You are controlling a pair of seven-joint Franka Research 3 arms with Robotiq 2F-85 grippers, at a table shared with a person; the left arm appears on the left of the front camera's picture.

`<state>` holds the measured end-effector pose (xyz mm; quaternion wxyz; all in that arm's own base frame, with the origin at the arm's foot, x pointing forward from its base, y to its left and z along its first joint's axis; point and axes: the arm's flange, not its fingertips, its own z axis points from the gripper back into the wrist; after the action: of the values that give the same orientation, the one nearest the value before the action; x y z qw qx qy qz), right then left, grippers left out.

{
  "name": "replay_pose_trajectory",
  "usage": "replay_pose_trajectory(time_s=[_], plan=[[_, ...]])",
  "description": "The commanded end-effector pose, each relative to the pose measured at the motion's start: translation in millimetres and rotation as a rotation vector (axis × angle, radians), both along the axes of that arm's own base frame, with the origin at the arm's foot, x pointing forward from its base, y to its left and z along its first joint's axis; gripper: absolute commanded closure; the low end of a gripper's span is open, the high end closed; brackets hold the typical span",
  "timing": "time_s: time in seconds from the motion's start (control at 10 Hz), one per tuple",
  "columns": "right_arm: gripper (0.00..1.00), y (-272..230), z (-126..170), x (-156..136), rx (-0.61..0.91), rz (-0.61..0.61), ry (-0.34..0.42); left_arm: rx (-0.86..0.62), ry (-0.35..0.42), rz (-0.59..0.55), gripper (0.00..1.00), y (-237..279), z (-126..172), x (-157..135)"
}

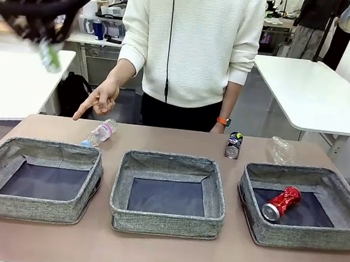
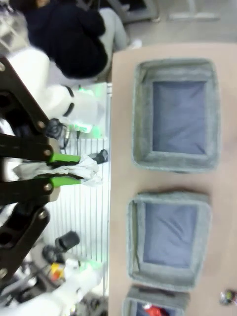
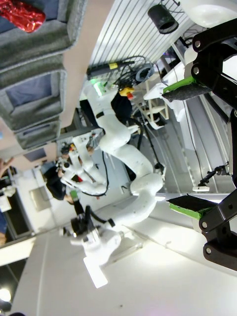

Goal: Sort the waste into the appropriate baskets.
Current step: Place the picked waste into the Fabric basket indicated by the person.

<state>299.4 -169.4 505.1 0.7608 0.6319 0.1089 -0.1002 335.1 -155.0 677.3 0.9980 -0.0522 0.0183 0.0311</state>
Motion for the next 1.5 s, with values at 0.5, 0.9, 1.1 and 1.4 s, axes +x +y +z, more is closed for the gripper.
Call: replay_pose_trajectory(time_s=[0.5, 0.9, 1.1, 1.4], plan=[[0.00, 0.7, 2.1, -0.6, 0.008, 0.002, -0.011, -0.040, -0.023, 0.332, 0.90, 79.3, -160.7, 1.1], [0.00, 0.7, 2.1, -0.6, 0.008, 0.002, -0.011, -0.062, -0.027, 0.365, 0.88, 80.4, -161.8, 11.0], [0.00, 0.7, 2.1, -0.6, 0.008, 0.002, -0.011, -0.063, -0.028, 0.367, 0.30, 78.8, -161.5, 10.8], [0.00, 0.7, 2.1, -0.6, 0.008, 0.002, -0.011, -0.057, -0.035, 0.363, 0.00, 77.9, -158.8, 11.1]])
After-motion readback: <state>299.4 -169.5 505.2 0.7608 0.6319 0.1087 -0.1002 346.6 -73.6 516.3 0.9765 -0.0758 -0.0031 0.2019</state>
